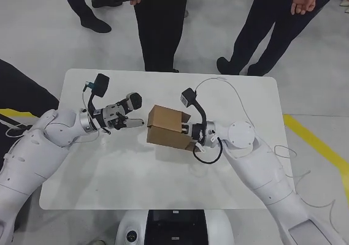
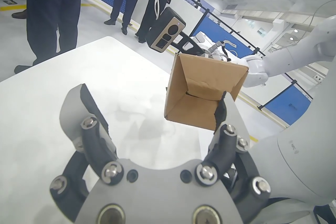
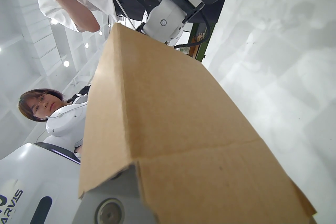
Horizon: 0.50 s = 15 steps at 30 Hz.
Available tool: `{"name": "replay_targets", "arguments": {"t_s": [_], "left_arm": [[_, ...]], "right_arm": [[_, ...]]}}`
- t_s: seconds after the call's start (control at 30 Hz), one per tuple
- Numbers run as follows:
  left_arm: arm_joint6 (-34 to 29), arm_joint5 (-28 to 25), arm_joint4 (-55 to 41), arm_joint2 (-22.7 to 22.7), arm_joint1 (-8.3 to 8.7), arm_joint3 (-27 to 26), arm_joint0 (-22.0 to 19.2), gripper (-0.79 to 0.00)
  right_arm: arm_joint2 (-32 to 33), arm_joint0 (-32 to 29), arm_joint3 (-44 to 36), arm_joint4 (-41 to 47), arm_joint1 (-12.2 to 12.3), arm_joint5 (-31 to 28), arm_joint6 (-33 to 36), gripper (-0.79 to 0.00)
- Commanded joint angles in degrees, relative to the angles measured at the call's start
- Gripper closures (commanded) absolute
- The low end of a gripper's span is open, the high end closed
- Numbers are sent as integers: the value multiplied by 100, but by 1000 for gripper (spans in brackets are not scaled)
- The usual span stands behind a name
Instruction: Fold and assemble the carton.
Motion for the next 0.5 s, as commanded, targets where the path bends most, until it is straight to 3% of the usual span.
{"name": "replay_targets", "arguments": {"t_s": [0.0, 0.47], "left_arm": [[-21, 0, 13, 43, -25, 21, -24, -785], [-177, 0, 81, 193, -154, 164, -178, -785]], "right_arm": [[-12, -4, -4, -10, 1, -1, -7, 0], [-139, 58, -35, -151, -5, 43, -18, 0]]}}
